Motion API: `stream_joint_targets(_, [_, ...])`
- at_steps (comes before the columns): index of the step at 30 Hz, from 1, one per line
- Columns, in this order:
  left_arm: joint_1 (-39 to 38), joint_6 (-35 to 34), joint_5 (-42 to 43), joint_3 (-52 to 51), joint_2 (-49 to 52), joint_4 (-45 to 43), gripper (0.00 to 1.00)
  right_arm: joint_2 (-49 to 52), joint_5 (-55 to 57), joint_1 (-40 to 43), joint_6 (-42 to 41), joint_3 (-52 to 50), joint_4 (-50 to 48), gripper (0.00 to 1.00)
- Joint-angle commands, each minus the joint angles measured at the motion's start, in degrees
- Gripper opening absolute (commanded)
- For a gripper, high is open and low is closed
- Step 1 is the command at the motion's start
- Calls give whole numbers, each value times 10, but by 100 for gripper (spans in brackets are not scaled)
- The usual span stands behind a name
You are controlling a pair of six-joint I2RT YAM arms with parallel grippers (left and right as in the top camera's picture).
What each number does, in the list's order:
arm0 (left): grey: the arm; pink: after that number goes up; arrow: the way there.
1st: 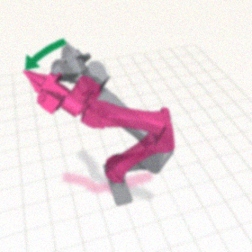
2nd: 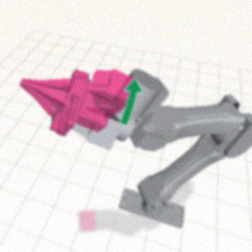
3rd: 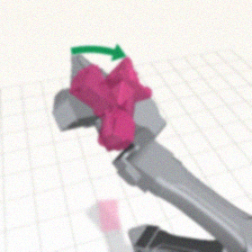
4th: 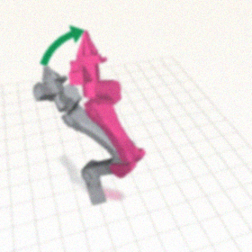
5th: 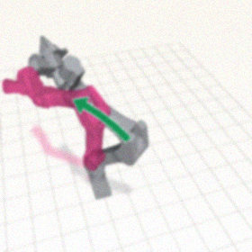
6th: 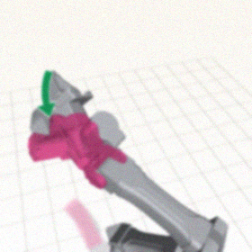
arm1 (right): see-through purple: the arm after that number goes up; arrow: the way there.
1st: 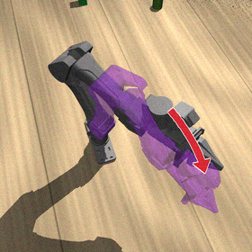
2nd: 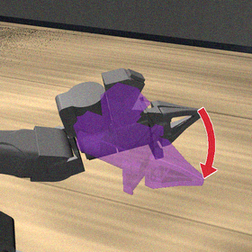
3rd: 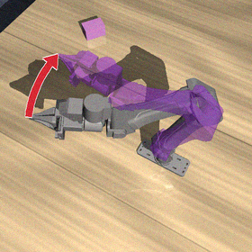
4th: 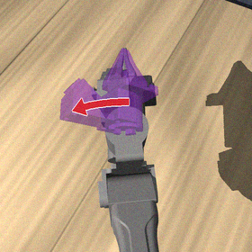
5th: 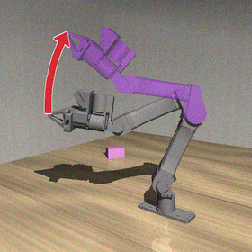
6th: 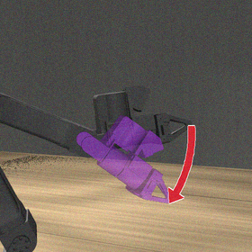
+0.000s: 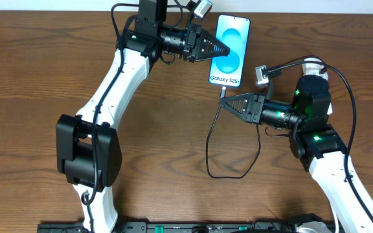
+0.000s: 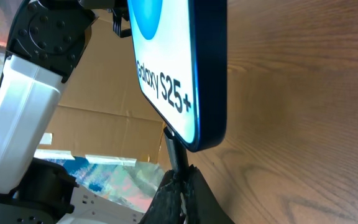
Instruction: Plug charger to phone and switch on socket
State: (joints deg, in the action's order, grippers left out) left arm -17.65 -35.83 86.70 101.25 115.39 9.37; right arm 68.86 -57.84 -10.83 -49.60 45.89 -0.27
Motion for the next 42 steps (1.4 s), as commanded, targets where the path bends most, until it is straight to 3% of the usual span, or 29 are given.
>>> stream_joint_targets(1, [2,2,12,2,-25,-5,7,1,3,1,-5,-1,-2,1])
stream_joint_targets(42, [2,2,11,2,-25,-5,7,1,-7,-1,-12,-1,-13,1])
